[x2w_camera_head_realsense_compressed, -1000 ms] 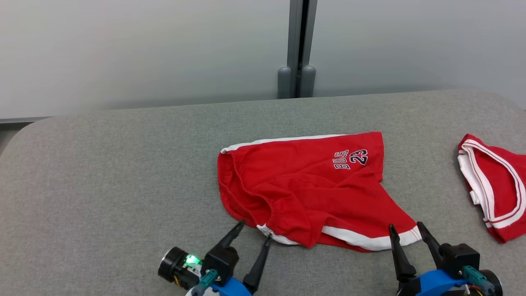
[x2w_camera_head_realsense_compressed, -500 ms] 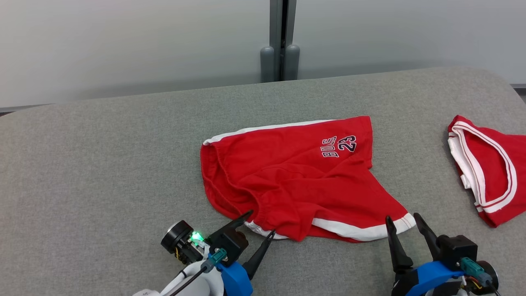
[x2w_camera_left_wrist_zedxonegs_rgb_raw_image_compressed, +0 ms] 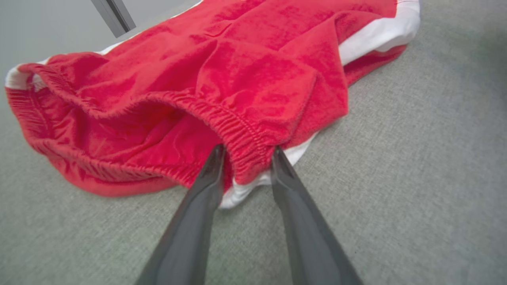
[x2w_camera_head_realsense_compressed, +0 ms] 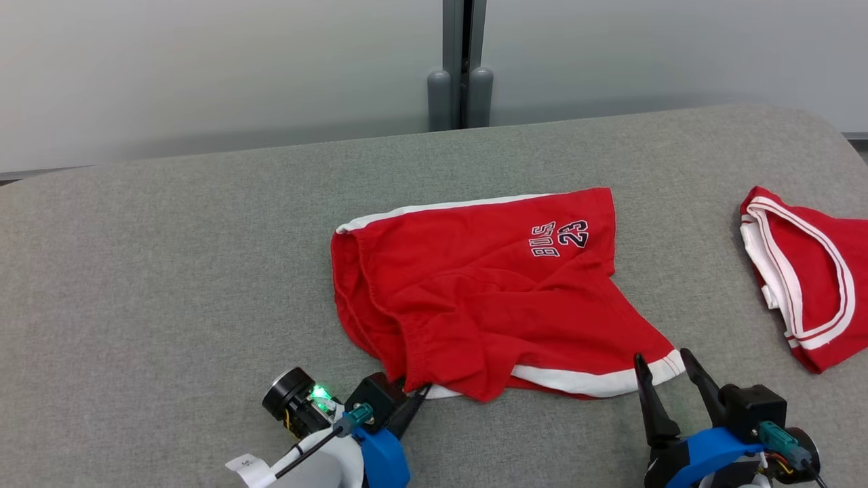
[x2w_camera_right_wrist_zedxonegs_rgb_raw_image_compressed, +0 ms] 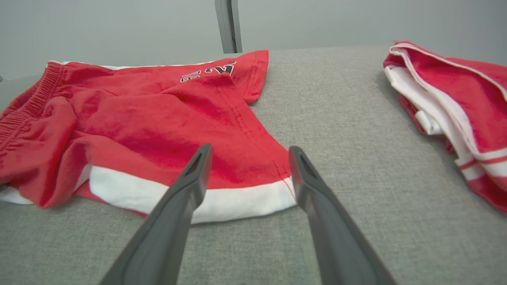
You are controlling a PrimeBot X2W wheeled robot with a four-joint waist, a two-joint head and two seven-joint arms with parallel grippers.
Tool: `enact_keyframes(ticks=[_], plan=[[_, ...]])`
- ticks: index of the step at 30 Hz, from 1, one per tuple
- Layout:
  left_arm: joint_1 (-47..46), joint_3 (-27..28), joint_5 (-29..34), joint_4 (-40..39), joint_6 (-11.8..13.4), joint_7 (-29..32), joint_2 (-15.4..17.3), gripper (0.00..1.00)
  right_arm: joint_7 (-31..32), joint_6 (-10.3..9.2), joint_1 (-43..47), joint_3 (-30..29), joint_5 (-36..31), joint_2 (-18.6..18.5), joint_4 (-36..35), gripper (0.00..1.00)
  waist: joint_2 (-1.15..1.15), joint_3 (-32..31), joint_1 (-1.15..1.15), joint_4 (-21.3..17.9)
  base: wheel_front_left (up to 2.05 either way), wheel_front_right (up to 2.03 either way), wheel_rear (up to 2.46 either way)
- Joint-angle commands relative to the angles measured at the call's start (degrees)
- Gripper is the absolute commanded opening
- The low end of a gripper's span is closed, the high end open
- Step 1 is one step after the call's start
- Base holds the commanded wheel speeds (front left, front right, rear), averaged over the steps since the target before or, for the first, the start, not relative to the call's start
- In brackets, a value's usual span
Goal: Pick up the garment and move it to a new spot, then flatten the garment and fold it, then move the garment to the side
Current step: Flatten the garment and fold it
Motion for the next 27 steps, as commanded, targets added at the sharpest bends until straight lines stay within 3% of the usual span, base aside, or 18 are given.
enact_keyframes(ticks=[1, 12, 26, 27], plan=[[-0.9, -0.1, -1.0, -0.2, 0.0, -0.3, 0.5, 0.00, 0.0, -0.02, -0.7, -0.1, 0.3, 0.0, 0.1, 1.00, 0.00, 0.1, -0.01, 0.3, 0.00, 0.00, 0.00], [5.2, 9.4, -2.4, -6.3, 1.1, -0.3, 2.4, 0.00, 0.0, -0.02, 0.5, -1.5, 1.5, -0.1, 2.1, 1.00, 0.00, -0.5, -0.01, 2.6, 0.00, 0.00, 0.00], [11.7, 16.9, 1.3, -9.0, 0.5, -0.3, -0.1, 0.00, 0.1, -0.01, -1.4, -5.1, 3.3, 0.0, 12.9, 1.00, 0.00, 0.1, -0.01, 4.3, 0.00, 0.00, 0.00], [12.0, 17.1, 1.4, -8.9, 0.4, -0.3, -0.2, 0.00, 0.1, -0.02, -1.7, -5.0, 3.7, 0.0, 13.7, 0.90, 0.00, 0.2, -0.01, 4.3, 0.00, 0.00, 0.00]])
